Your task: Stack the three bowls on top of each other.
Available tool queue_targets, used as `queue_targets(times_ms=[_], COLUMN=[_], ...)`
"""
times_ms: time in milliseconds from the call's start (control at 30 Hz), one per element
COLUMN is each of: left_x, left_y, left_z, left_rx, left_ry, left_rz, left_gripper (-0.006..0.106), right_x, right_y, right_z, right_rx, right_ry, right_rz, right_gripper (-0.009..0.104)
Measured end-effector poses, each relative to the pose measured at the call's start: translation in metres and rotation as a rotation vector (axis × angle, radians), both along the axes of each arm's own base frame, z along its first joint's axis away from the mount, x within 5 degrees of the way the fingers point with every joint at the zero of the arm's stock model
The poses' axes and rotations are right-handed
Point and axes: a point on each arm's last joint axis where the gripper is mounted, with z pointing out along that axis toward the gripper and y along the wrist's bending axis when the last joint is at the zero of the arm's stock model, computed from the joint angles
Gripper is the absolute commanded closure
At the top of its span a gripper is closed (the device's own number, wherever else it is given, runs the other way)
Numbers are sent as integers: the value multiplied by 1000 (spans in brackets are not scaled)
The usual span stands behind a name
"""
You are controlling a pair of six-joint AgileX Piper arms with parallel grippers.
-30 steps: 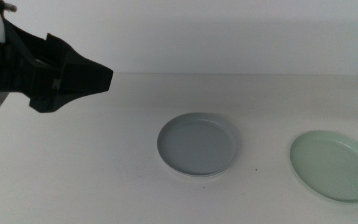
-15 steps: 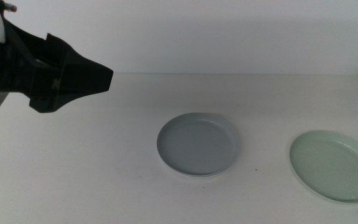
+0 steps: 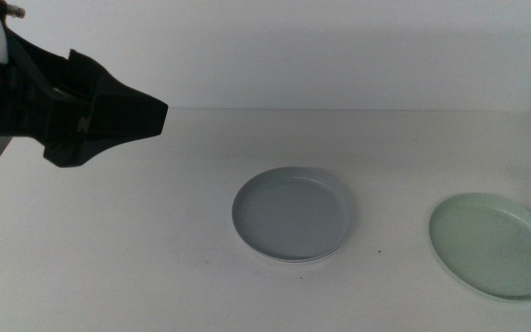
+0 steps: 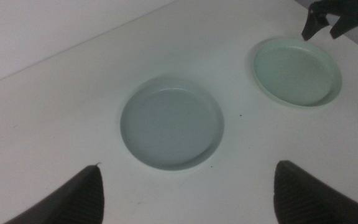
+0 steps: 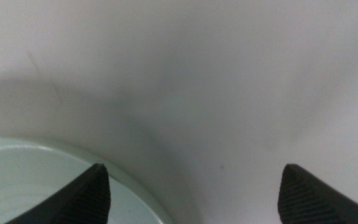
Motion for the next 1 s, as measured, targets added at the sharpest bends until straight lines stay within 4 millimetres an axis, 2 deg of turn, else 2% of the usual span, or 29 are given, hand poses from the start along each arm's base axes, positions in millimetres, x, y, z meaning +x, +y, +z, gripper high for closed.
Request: queue_targets(times_ms=[267, 367, 433, 500, 600, 700, 800, 867, 1000], left_x=[0, 0, 0, 0, 0, 0, 0, 0, 0], left_y=[0, 0, 0, 0, 0, 0, 0, 0, 0], left_z=[0, 0, 0, 0, 0, 0, 0, 0, 0], left_rx=[0, 0, 0, 0, 0, 0, 0, 2, 2], left_ry=[0, 0, 0, 0, 0, 0, 0, -1, -1], left_rz=[0, 0, 0, 0, 0, 0, 0, 1, 1], left_gripper=[7, 7, 7, 7, 7, 7, 7, 7, 7], right_x=[-1, -2, -2, -2, -2, -4, -3, 1, 18], right_y=[3, 3, 3, 4, 6, 10, 14, 22, 61], right_z=[-19, -20, -21, -22, -24, -22, -5, 20, 74], right_rx=[52, 52, 55, 65, 86, 131, 122, 95, 59], right_ry=[73, 74, 77, 80, 86, 102, 77, 23, -111], right_rz=[15, 21, 26, 32, 41, 29, 36, 58, 131], right_gripper=[26, 34, 43, 60, 99, 97, 97, 97, 97])
